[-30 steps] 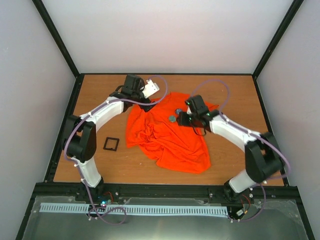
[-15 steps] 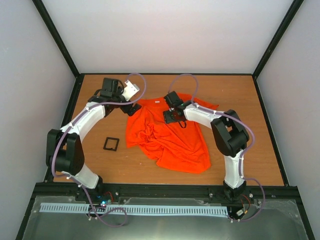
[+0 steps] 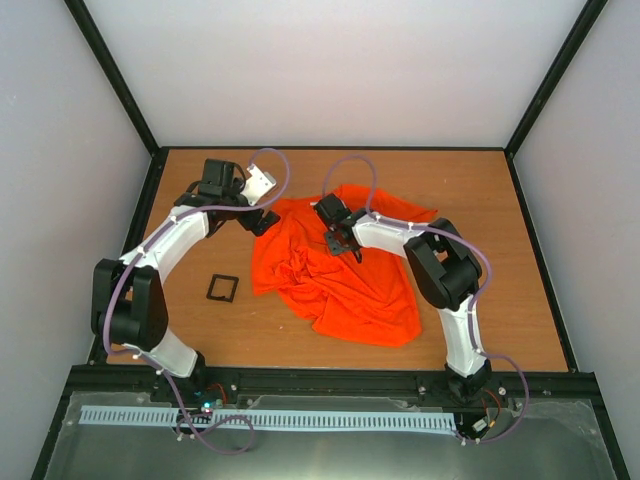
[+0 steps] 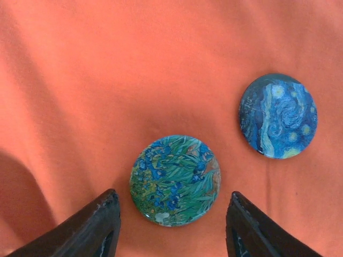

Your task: Remove the brooch from the garment

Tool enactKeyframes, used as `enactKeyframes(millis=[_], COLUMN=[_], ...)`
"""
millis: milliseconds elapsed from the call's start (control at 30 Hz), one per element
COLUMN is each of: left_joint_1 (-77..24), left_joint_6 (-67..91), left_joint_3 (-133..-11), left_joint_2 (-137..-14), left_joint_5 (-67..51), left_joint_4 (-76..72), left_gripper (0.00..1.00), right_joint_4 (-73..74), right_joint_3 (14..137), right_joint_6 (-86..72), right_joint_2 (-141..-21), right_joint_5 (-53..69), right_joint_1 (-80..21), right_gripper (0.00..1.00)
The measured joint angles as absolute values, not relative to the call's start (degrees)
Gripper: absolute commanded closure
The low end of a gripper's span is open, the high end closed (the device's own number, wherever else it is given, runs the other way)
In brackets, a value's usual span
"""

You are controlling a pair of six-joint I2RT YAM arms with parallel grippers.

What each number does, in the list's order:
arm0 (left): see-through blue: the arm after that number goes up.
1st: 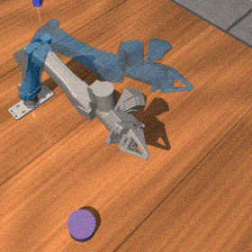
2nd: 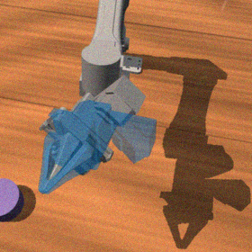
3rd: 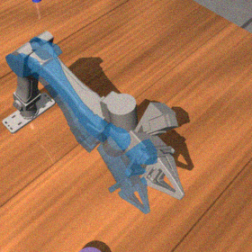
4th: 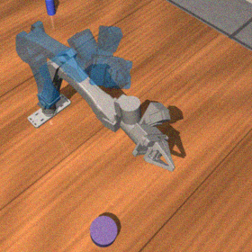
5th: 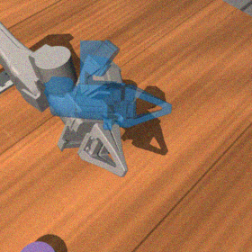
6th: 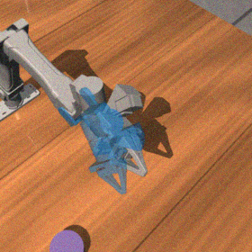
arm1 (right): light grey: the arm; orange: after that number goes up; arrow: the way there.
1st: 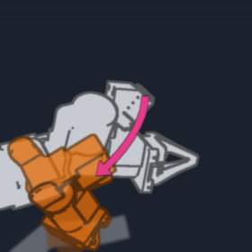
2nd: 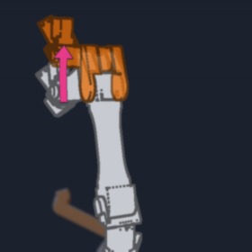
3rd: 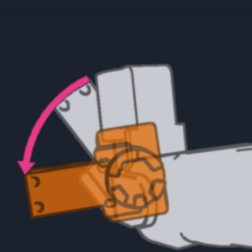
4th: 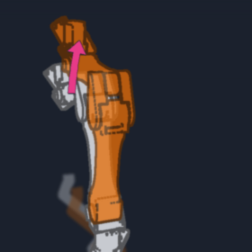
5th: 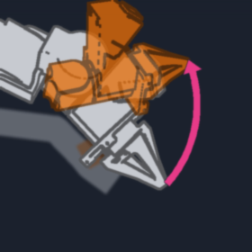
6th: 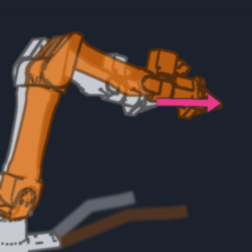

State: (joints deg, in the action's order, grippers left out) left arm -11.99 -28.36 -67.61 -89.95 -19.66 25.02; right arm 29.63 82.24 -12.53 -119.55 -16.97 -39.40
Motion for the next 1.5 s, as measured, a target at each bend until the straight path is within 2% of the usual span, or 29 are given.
enactKeyframes(millis=[100, 300, 467, 633, 967, 1000, 1033, 1067, 1100, 1200, 1500], left_joint_1=[-11.99, -11.99, -11.99, -11.99, -11.99, -11.99, -11.99, -11.99, -11.99, -11.99, -11.99], left_joint_6=[-28.34, -28.32, -28.32, -28.32, -28.32, -28.32, -28.32, -28.32, -28.32, -28.34, -28.45], left_joint_3=[-67.61, -67.61, -67.64, -67.64, -67.72, -67.83, -67.94, -68.03, -68.07, -68.07, -68.07], left_joint_2=[-89.93, -89.86, -89.69, -89.36, -88.73, -88.79, -88.88, -88.99, -89.12, -89.67, -90.13], left_joint_5=[-19.62, -19.59, -19.62, -19.7, -22.37, -22.72, -22.98, -23.31, -23.66, -24.29, -24.88], left_joint_4=[25.28, 25.58, 25.87, 26.26, 26.89, 26.92, 26.94, 26.94, 26.94, 26.94, 27.05], left_gripper=[0.0, 0.0, 0.0, 0.0, 0.0, 0.0, 0.0, 0.0, 0.0, 0.0, 0.0], right_joint_4=[28.97, 27.79, 27.0, 25.71, 23.46, 23.33, 23.22, 22.96, 22.79, 22.85, 22.44], right_joint_3=[82.24, 82.48, 82.74, 82.32, 77.41, 77.36, 77.28, 76.95, 76.75, 76.36, 76.44], right_joint_6=[-11.73, -10.24, -9.02, -8.23, -8.14, -8.1, -8.01, -7.62, -8.01, -7.4, -6.61], right_joint_2=[-119.85, -120.33, -120.68, -120.55, -116.09, -115.92, -115.72, -115.44, -115.33, -115.26, -115.68], right_joint_5=[-17.74, -18.26, -17.04, -15.09, -9.82, -9.74, -9.69, -9.63, -9.72, -9.15, -8.14], right_joint_1=[-39.81, -39.86, -39.42, -38.74, -35.75, -35.59, -35.42, -35.29, -35.27, -35.2, -35.66], right_gripper=[0.54, 0.57, 0.73, 0.96, 0.97, 0.9, 0.65, 0.46, 0.38, 0.3, 0.27])
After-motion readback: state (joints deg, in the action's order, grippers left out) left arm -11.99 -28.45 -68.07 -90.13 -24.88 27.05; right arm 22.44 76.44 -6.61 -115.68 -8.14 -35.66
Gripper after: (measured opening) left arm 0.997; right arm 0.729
